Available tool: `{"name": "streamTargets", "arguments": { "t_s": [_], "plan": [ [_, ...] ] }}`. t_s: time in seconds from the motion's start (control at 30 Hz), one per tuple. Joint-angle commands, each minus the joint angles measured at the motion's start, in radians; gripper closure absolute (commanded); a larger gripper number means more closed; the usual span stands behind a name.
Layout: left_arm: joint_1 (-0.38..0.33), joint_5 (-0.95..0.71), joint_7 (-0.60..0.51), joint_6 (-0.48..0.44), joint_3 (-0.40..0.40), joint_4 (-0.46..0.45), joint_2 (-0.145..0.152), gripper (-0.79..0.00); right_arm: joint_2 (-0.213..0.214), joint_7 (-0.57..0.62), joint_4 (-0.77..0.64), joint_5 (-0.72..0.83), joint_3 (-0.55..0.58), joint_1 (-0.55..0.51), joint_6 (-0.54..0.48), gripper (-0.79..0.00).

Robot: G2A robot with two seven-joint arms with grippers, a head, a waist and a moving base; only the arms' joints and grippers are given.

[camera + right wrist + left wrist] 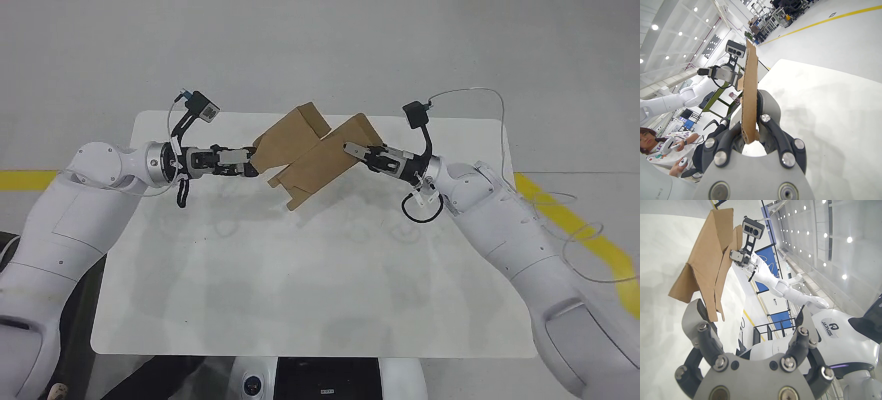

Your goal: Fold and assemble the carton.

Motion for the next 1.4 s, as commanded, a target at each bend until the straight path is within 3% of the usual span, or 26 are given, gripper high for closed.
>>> {"name": "streamTargets", "arguments": {
  "t_s": [0.0,0.27,0.3,0.37,0.43,0.73,0.87,1.37],
  "plan": [
    [-0.001,-0.003,0.0,0.0,-0.002,0.012,-0.006,-0.785,-0.003,0.002,-0.005,-0.001,0.003,-0.002,0.001,0.0],
    [-0.011,0.001,-0.011,0.011,-0.007,0.051,-0.028,-0.785,-0.014,0.009,-0.009,-0.008,0.02,-0.011,0.0,0.0],
    [-0.012,0.003,-0.011,0.012,-0.007,0.056,-0.031,-0.717,-0.015,0.01,-0.009,-0.01,0.022,-0.012,0.0,0.0],
    [-0.014,0.007,-0.012,0.012,-0.008,0.064,-0.037,-0.483,-0.017,0.012,-0.011,-0.012,0.026,-0.014,0.001,0.0],
    [-0.016,0.014,-0.012,0.012,-0.009,0.071,-0.042,-0.382,-0.019,0.014,-0.012,-0.017,0.031,-0.017,0.0,0.0],
    [-0.022,0.059,-0.01,0.01,-0.008,0.103,-0.061,-0.302,-0.027,0.021,-0.014,-0.034,0.053,-0.027,0.005,0.0],
    [-0.025,0.09,0.003,-0.003,-0.004,0.12,-0.071,-0.308,-0.029,0.026,-0.014,-0.042,0.062,-0.03,0.005,0.0],
    [-0.037,0.123,0.002,-0.002,0.0,0.167,-0.1,0.0,-0.04,0.041,-0.01,-0.061,0.094,-0.039,0.003,0.0]
  ]
}}
